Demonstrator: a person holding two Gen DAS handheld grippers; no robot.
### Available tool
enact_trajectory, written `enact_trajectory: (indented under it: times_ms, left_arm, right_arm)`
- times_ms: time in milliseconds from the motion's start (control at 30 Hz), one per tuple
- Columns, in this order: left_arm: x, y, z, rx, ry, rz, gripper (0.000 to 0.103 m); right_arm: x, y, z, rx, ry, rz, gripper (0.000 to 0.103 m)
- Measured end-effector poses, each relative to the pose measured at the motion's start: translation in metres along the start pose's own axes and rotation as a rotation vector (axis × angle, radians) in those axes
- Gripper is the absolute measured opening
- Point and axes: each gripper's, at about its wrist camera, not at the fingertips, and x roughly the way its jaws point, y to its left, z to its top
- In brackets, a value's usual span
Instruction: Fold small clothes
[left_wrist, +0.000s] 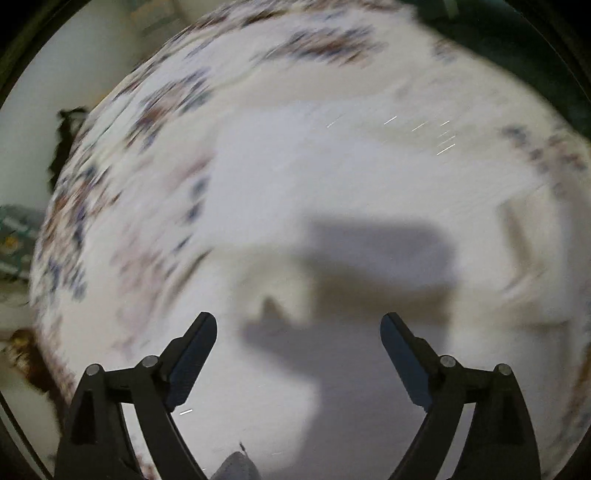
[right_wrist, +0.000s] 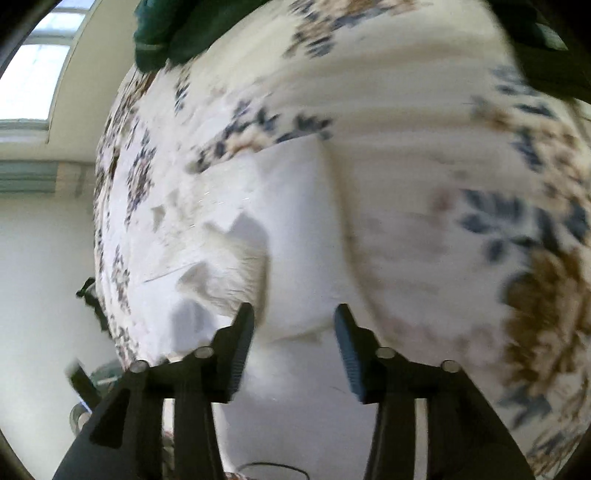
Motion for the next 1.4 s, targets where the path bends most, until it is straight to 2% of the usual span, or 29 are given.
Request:
enact_trajectory:
  times_ms: [67,200,300,367,400,433,467,600,633,667,733,767,800,867,900,967,1067,1100,1133,1167,1200,1300,1400]
  left_arm:
    - [0.014,0.018,-0.012,-0.022,0.037,0.047,0.090]
    - [0.030,0.044,-0.027,-0.068,0.064,0.134,0.090]
    - [0.041,0.052,-0.029,-0.089,0.075,0.159,0.090]
    - [0.050,0.050,-0.028,-0.084,0.092,0.160,0.090]
    - [0.057,0.049,-0.030,-0.081,0.109,0.160,0.091]
    - [0.061,0.049,-0.031,-0.084,0.119,0.154,0.091]
    - [0.063,0.050,-0.033,-0.090,0.120,0.150,0.091]
    - [0.069,0.052,-0.036,-0.131,0.121,0.108,0.092]
    - [0.072,0.053,-0.037,-0.135,0.119,0.104,0.098]
    - [0.074,0.054,-0.037,-0.139,0.117,0.108,0.101]
    - [0.077,0.058,-0.037,-0.158,0.118,0.082,0.103]
    - [0.079,0.061,-0.038,-0.171,0.122,0.062,0.103]
    - [0.080,0.062,-0.039,-0.182,0.125,0.042,0.103]
    - [0.082,0.066,-0.039,-0.186,0.126,0.018,0.103]
    - [0.083,0.067,-0.040,-0.184,0.123,0.008,0.103]
    - [0.085,0.068,-0.041,-0.192,0.118,-0.007,0.103]
    - [0.086,0.069,-0.043,-0.201,0.109,-0.017,0.103]
    - [0.086,0.068,-0.043,-0.201,0.107,-0.015,0.103]
    - [0.086,0.067,-0.044,-0.201,0.104,-0.014,0.103]
    - [0.086,0.066,-0.045,-0.200,0.104,-0.014,0.103]
    - [0.086,0.066,-0.045,-0.201,0.106,-0.015,0.103]
    - [0.084,0.076,-0.040,-0.202,0.128,-0.028,0.103]
    - [0.073,0.088,-0.037,-0.246,0.121,-0.065,0.103]
  right_arm:
    - [0.025,0.018,0.008,-0.026,0.020,0.006,0.059]
    - [0.080,0.060,0.033,-0.057,0.054,-0.049,0.065]
    - [0.115,0.098,0.036,-0.150,0.077,-0.126,0.071]
    - [0.146,0.120,0.032,-0.272,0.129,-0.251,0.071]
    - [0.156,0.127,0.029,-0.342,0.128,-0.312,0.055]
    - [0.159,0.130,0.026,-0.383,0.115,-0.362,0.035]
    - [0.157,0.130,0.024,-0.412,0.104,-0.410,0.010]
    - [0.108,0.089,0.012,-0.352,0.048,-0.407,0.010]
    - [0.097,0.071,0.008,-0.303,0.070,-0.370,0.010]
    - [0.088,0.051,0.004,-0.230,0.107,-0.310,0.015]
    - [0.074,0.018,0.001,-0.097,0.132,-0.214,0.021]
    - [0.065,0.005,0.000,-0.032,0.117,-0.160,0.031]
    - [0.054,-0.011,0.000,0.061,0.087,-0.063,0.045]
    - [0.044,-0.027,0.003,0.182,0.040,0.045,0.061]
    - [0.044,-0.035,0.005,0.255,0.022,0.119,0.065]
    - [0.060,-0.039,0.011,0.315,0.057,0.154,0.066]
    - [0.094,-0.026,0.015,0.276,0.131,0.072,0.066]
    - [0.100,-0.018,0.014,0.245,0.127,0.043,0.055]
    - [0.104,-0.007,0.012,0.180,0.110,-0.015,0.035]
    - [0.105,0.007,0.011,0.104,0.091,-0.101,0.007]
    - [0.099,0.028,0.008,0.000,0.047,-0.173,0.007]
    - [0.080,0.070,0.000,-0.211,-0.084,-0.316,0.006]
    - [0.055,0.083,0.002,-0.272,-0.177,-0.311,0.006]
